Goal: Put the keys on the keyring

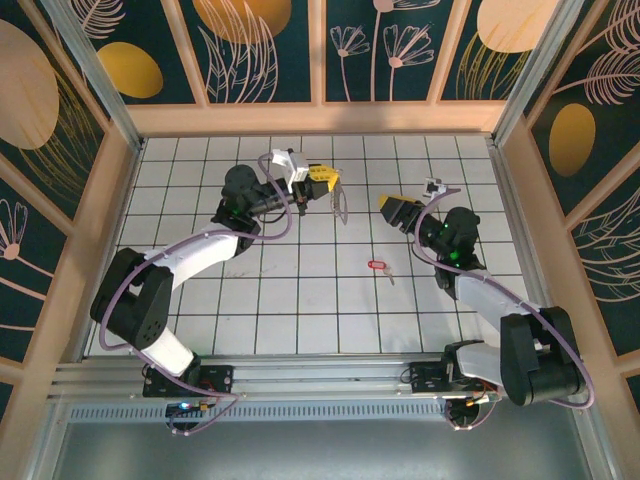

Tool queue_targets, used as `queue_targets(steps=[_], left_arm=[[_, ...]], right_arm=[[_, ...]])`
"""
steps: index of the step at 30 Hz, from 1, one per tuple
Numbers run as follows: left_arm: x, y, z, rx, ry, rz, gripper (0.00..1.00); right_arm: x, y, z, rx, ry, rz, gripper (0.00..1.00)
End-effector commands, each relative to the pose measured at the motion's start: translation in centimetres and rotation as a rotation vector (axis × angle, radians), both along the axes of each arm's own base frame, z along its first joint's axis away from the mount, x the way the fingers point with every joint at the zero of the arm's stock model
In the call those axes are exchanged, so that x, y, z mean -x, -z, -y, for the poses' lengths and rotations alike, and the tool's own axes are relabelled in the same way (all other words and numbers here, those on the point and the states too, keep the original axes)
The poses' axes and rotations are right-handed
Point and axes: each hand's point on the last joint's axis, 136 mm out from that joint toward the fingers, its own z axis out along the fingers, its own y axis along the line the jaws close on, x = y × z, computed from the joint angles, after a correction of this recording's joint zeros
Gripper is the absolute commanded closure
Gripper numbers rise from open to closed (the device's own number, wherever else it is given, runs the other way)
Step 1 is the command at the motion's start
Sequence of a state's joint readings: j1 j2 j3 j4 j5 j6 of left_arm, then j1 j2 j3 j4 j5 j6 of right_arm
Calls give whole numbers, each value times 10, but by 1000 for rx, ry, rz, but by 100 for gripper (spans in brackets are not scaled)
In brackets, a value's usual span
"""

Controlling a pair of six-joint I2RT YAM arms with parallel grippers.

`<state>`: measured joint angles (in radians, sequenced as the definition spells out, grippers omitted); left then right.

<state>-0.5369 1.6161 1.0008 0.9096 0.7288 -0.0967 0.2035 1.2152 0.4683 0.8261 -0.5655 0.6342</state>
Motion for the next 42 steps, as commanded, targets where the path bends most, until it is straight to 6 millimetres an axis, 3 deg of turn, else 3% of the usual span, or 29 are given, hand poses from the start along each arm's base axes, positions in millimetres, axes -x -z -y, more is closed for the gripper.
queue_targets(steps=[1,8,24,34,42], left_arm=[[17,-28,-3,46,14,153,100],[17,-24,-3,39,11,176,100],[22,-18,1,54,79,70,100],[12,-28,4,162,115,-165,100],[21,-47,-7,313,163,-204,100]], right_arm=[[3,-8,2,-10,6,38,42],[4,-11,0,-19,-12,50,42],[16,-80,-33,-15,-242,286,42],[25,-103,-48,-80,-305,360,46],[29,-121,-56,-136,-316,417,51]])
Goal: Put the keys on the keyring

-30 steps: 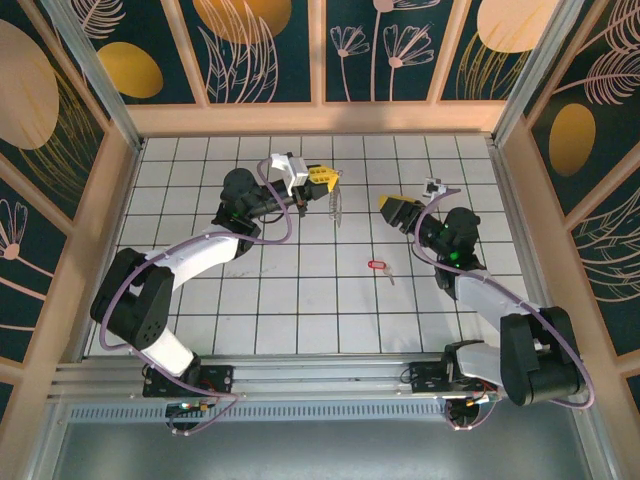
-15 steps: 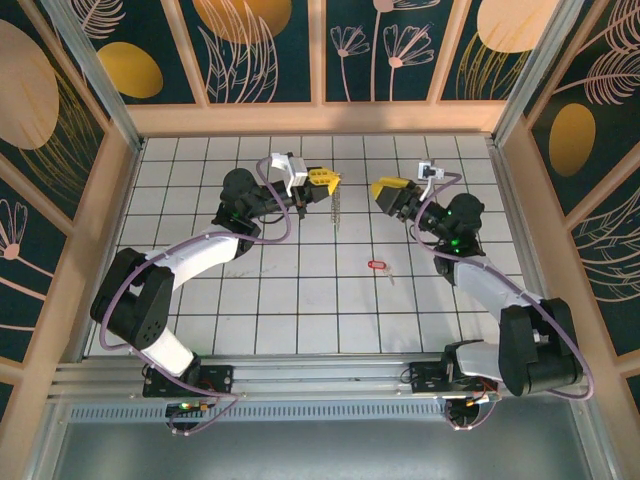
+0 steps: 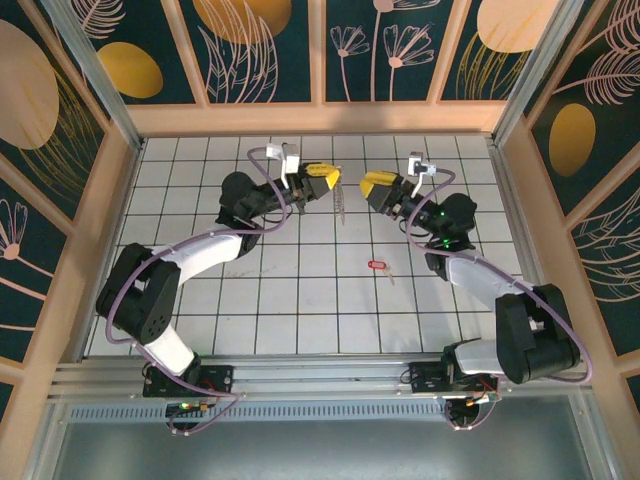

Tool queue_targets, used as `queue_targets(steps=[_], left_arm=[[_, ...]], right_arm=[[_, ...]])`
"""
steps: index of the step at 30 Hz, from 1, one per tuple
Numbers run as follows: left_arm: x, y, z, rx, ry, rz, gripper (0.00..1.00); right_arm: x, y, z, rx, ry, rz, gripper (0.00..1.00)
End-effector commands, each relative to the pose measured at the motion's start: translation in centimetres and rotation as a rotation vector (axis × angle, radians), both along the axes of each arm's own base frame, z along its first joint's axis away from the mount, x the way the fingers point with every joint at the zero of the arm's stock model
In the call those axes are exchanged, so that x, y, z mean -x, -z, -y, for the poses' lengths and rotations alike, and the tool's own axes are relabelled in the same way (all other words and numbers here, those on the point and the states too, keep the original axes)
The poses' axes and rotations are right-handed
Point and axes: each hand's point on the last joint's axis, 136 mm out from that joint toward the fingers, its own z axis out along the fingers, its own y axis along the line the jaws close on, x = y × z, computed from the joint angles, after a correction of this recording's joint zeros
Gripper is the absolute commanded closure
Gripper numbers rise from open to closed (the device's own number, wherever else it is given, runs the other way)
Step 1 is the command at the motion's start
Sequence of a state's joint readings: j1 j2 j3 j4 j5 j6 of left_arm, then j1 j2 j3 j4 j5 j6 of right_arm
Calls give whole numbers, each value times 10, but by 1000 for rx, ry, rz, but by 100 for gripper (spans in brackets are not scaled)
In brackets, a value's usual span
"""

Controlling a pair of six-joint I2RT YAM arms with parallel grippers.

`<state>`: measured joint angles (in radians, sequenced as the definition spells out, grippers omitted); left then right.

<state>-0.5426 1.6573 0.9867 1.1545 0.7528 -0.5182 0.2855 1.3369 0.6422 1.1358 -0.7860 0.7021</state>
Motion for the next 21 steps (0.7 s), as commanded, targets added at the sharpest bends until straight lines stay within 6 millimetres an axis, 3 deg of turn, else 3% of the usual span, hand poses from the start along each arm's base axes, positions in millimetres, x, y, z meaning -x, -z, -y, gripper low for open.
queue_targets(steps=[1,12,14,21], left_arm=[[11,-29,-8,137,29,24,100],[17,-39,-8,217,69,6,100],[12,-27,-2,203,71,-19,100],[12,-27,2,206,79,-27,100]], right_arm=[[7,-33,0,-72,-11,109,51],[10,-59,-6,-171,-55,167,54],[10,-63,-10,-175,-66,175,54],[12,-69,-20,-188,-100,192,53]])
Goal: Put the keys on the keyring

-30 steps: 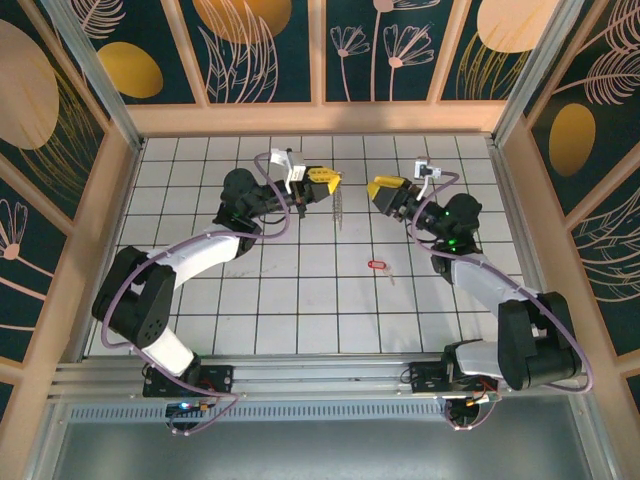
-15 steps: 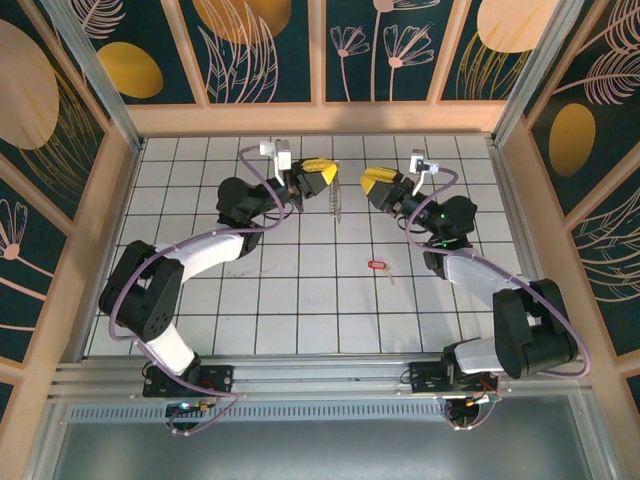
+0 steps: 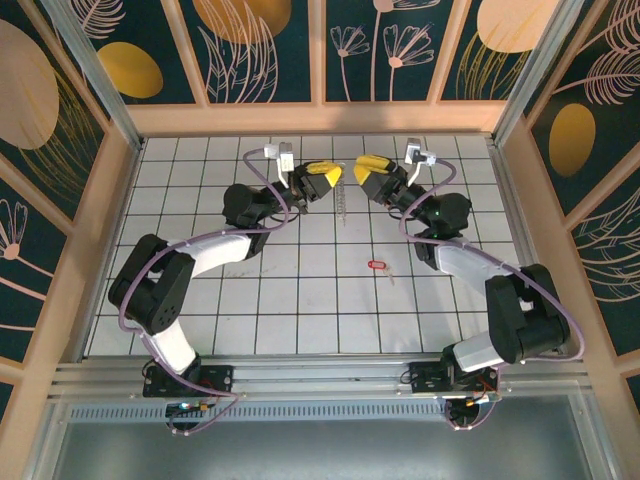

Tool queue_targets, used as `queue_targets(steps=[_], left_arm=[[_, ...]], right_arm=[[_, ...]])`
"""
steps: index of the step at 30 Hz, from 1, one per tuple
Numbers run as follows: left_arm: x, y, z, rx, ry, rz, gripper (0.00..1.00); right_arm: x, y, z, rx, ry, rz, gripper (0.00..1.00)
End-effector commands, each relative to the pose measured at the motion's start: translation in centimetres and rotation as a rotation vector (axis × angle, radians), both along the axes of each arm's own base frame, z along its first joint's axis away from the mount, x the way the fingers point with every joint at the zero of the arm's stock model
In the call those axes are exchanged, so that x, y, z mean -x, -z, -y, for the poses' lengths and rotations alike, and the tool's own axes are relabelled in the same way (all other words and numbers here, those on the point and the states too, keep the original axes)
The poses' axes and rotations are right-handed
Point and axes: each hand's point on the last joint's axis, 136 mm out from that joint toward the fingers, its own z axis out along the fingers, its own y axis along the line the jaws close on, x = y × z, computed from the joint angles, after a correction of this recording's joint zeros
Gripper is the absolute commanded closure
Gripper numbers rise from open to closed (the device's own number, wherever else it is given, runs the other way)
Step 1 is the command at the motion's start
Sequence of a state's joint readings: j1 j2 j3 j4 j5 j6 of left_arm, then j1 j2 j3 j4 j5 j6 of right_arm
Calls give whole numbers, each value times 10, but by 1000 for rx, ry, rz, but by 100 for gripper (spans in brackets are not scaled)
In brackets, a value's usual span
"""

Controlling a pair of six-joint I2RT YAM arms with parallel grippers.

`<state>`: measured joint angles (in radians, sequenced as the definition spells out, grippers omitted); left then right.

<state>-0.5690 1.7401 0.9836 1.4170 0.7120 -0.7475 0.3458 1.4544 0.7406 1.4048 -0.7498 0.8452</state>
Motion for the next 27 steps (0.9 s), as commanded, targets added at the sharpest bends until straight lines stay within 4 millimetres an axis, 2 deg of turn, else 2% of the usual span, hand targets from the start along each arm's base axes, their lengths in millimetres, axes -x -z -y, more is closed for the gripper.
queue_targets(steps=[1,8,15,21,27], left_arm=[[6,-16,-1,52,6,42,100],[7,-16,1,53,9,41,100],[6,-16,2,52,9,39,100],[4,-14,3,49,9,36,100],[4,-14,5,48,12,33,100]], right_arm=[[9,-23,-4,-41,-25,87,53],[9,-18,-11,-36,-43,77,54],[10,-10,-17,-26,-62,64,61],[11,-3,-19,-17,-72,53,73],[10,-3,-21,-12,-78,55,95]])
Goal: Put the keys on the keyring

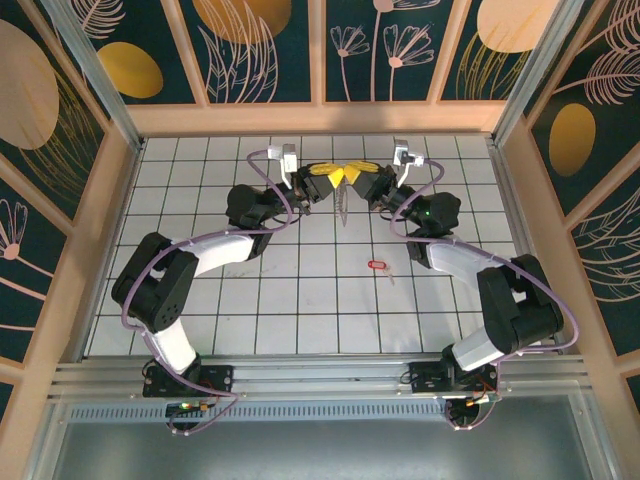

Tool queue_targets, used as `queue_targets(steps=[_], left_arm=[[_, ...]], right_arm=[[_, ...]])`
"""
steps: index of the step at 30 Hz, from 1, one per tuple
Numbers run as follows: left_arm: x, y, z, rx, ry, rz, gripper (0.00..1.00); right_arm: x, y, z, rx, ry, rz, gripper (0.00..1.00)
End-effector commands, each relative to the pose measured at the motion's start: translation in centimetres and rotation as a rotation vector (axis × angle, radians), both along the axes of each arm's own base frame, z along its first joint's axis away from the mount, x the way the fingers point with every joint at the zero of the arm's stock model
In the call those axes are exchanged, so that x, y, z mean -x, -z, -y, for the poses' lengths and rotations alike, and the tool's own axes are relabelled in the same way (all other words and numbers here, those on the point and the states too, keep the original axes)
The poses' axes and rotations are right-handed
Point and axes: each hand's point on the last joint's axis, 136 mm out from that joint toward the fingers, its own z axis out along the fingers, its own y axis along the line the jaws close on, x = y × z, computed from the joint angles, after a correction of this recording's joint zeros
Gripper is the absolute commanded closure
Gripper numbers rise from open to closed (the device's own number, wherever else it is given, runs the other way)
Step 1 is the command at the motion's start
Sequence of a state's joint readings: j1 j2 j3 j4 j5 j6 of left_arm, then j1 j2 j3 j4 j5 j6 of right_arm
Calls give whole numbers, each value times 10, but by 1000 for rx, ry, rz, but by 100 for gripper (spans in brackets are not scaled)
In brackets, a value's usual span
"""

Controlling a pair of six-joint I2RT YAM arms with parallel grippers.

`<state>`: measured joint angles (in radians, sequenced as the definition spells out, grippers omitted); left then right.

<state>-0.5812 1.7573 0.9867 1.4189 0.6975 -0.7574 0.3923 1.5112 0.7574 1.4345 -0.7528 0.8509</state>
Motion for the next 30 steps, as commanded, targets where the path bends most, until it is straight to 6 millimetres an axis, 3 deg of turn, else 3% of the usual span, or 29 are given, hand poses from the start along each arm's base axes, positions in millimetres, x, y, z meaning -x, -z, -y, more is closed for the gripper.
queue_targets(steps=[1,7,11,17,30], left_arm=[[5,-20,0,47,8,60,100],[-1,-15,2,11,-16,36,100],[-13,-12,4,-104,-104,36,81],[-23,-2,-3,-259,-197,78,68],[-37,16,-19,-435,-123,79,58]], right_arm=[[9,-12,-3,-16,-29,71,100],[-1,-5,-1,28,-5,49,100],[-17,2,3,122,25,29,100],[-34,15,4,297,40,24,100],[-50,35,3,494,4,36,100]])
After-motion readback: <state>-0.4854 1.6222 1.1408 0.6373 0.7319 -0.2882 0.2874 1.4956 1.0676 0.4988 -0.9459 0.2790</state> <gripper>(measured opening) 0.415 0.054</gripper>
